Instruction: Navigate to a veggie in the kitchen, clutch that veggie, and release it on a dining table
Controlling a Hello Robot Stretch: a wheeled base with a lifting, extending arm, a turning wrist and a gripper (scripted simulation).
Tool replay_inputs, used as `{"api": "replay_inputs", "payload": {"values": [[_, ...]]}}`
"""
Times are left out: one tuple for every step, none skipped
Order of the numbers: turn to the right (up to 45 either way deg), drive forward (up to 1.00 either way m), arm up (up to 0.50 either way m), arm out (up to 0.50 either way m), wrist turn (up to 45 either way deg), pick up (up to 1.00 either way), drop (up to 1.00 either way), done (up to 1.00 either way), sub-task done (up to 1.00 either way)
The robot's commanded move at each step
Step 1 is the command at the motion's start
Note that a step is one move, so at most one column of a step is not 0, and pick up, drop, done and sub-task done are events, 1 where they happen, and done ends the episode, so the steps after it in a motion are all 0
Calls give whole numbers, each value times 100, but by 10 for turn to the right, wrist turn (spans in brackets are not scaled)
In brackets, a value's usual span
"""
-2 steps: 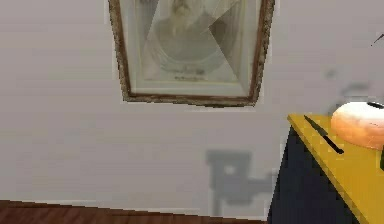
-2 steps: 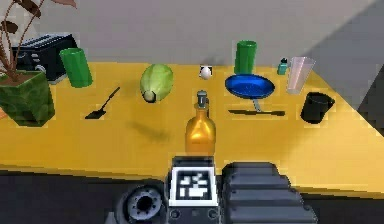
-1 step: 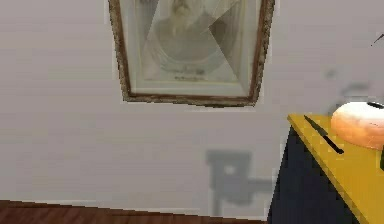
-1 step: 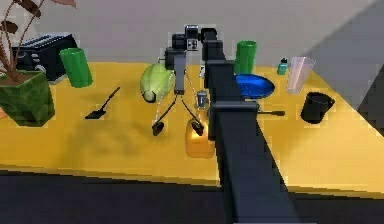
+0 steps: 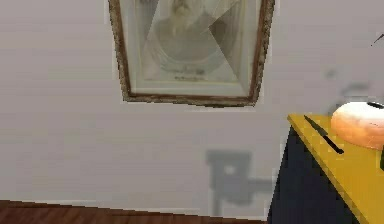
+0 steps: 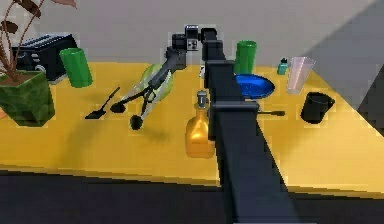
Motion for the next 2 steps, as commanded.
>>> {"api": "replay_inputs", "payload": {"values": [[0, 0, 0, 0, 450, 0, 0, 0, 0], [0, 0, 0, 0, 450, 0, 0, 0, 0]]}}
